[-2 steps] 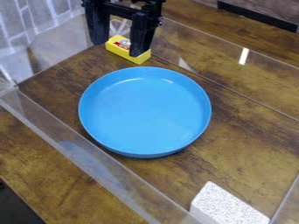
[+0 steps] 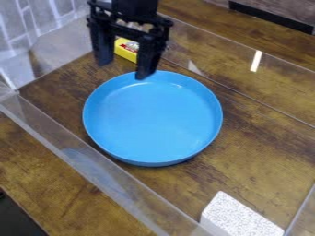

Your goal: Put the white object in the blue tray

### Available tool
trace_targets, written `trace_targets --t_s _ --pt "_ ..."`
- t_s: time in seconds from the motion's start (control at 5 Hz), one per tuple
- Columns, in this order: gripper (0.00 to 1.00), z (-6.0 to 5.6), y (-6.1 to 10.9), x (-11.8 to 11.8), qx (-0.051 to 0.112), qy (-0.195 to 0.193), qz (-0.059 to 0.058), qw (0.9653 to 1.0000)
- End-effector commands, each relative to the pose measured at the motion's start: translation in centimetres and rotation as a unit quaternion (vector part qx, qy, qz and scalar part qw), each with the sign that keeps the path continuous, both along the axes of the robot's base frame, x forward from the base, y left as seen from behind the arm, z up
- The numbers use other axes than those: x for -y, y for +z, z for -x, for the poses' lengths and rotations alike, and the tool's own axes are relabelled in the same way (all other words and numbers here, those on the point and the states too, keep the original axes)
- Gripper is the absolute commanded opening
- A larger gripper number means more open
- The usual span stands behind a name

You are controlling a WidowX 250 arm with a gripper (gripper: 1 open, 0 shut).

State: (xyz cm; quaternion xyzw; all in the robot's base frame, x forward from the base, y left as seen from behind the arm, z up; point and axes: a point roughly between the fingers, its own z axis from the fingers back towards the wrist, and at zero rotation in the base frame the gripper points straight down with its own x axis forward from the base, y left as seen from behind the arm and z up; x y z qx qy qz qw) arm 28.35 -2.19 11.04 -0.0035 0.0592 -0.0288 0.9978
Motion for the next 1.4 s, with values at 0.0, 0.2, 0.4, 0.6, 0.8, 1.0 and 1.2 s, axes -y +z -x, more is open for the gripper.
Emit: trace_targets --t_s 0.0,0.2,0.4,0.6,0.8,1.0,1.2 --pt "1.0 0.4 0.4 1.4 0.017 -0.016 0.001 0.9997" --pt "1.0 0.7 -0.2 2.1 0.015 -0.021 0.002 0.9997" --pt "1.0 0.9 -0.6 2.5 0.011 -0.024 0.002 0.9996" --pt "1.0 1.0 -1.0 2.9 0.008 -0.028 0.003 0.9996" --pt "1.0 1.2 -1.3 3.3 0.004 -0.031 0.003 0.9995" --pt "1.0 1.4 -1.7 3.6 0.001 -0.035 0.004 0.9994" --pt "1.0 1.6 -2.1 4.0 -0.003 -0.038 0.005 0.9993"
